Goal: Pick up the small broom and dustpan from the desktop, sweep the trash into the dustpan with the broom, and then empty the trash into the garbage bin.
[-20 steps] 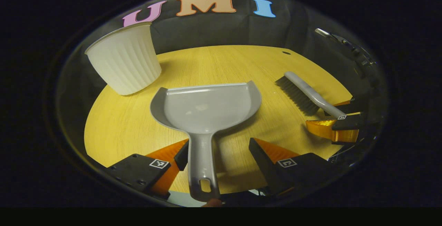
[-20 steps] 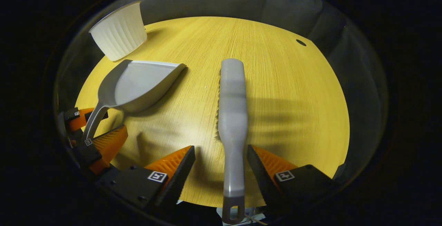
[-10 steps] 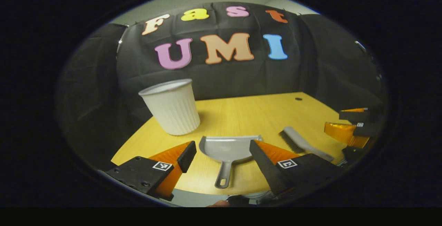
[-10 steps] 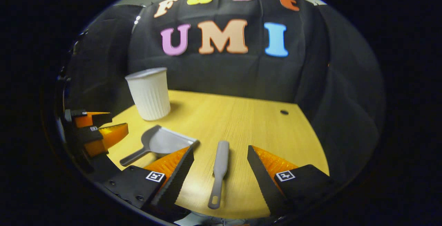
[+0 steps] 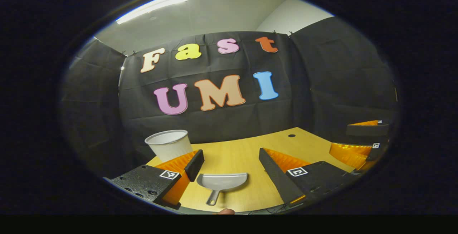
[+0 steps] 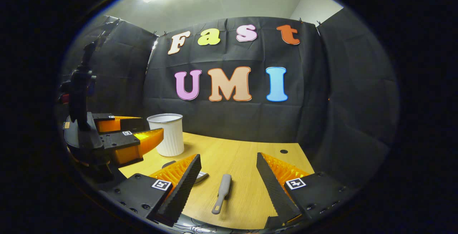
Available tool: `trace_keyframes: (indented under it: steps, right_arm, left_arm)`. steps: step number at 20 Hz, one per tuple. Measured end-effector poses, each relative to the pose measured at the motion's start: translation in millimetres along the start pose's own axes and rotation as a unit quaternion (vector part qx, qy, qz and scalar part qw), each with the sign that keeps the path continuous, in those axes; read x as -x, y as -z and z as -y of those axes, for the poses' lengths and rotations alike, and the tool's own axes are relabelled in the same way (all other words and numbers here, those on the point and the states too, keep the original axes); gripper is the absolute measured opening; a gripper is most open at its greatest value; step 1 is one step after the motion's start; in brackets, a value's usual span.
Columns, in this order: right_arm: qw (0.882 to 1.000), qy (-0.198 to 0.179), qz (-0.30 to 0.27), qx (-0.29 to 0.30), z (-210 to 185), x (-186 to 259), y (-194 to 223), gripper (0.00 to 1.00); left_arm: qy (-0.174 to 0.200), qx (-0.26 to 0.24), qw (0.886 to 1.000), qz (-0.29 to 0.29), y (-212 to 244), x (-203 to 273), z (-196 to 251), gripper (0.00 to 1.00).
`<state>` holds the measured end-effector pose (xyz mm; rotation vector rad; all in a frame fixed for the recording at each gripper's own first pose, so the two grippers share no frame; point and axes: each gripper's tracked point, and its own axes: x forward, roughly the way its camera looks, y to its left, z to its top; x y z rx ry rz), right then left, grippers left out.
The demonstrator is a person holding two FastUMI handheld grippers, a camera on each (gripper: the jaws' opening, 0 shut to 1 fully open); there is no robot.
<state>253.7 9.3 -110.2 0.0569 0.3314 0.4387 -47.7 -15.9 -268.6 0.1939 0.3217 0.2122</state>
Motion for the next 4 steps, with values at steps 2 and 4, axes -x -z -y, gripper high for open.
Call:
trace_keyframes:
  steps: [2,4]
  right_arm:
    - [1.0,0.013,0.011,-0.011,0,4,-12,0.99]
    - [0.999,0.024,0.029,-0.015,-1,0,-19,1.0]
  left_arm:
    - [0.011,0.004,1.0,-0.001,1,2,-1,0.93]
    - [0.017,0.013,1.0,0.008,-5,3,-6,0.93]
